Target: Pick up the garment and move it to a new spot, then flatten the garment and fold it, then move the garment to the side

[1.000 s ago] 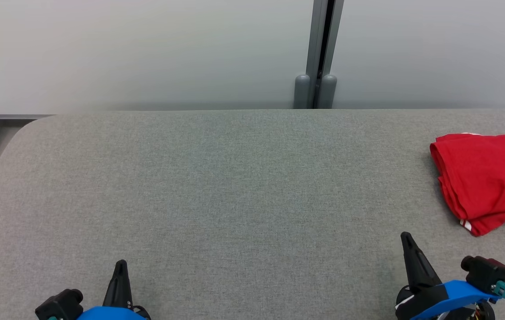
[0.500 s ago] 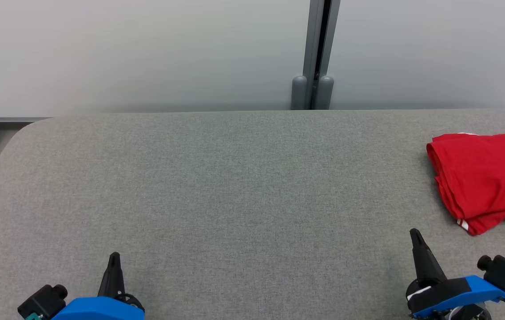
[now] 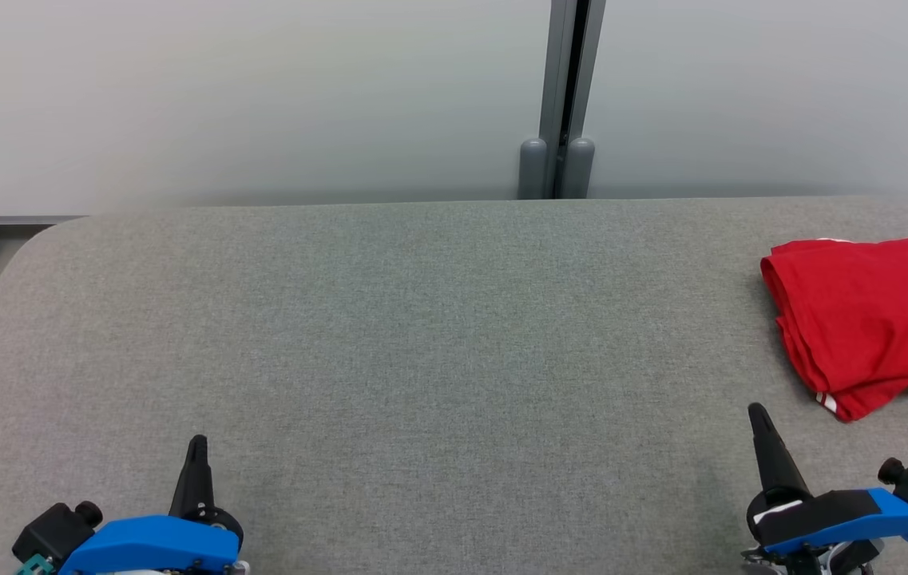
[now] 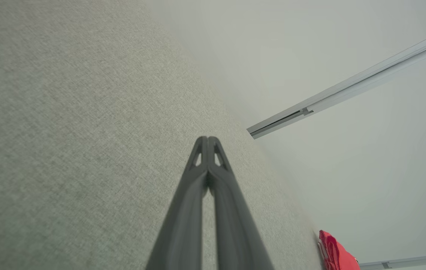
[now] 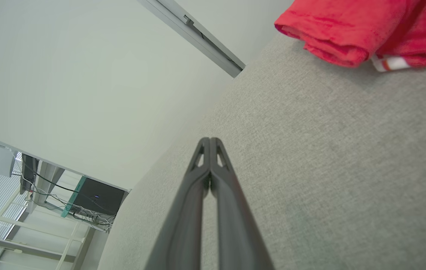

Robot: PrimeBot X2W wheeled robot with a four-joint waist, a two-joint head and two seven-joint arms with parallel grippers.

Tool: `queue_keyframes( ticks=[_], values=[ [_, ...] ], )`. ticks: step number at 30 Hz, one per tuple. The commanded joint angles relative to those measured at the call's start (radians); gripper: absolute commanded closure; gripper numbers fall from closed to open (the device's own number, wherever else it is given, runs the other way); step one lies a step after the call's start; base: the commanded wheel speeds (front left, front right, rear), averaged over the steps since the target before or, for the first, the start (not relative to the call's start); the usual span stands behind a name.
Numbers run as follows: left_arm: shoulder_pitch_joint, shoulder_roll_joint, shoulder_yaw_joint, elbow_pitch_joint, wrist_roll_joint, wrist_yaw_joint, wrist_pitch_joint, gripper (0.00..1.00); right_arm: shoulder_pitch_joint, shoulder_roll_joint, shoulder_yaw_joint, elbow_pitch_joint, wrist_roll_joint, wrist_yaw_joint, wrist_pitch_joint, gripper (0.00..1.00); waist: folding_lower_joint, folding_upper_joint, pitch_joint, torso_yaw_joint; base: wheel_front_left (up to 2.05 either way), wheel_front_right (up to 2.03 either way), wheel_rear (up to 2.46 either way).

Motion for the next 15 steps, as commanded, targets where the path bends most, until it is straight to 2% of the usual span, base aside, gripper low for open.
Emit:
queue_keyframes(
  ticks=[1,15],
  values=[
    [-0.028,0.000,0.013,-0.015,-0.027,-0.008,0.008,1.00,-0.026,-0.002,-0.007,-0.016,0.034,0.000,0.009,1.00,-0.0001,-0.0001,-0.001,-0.001,0.00,0.00,0.00],
    [-0.045,-0.009,0.049,-0.025,-0.160,-0.027,0.046,1.00,-0.031,-0.003,-0.027,-0.030,0.189,0.000,0.047,1.00,-0.0001,-0.0001,-0.005,-0.008,0.00,0.00,0.00]
  ],
)
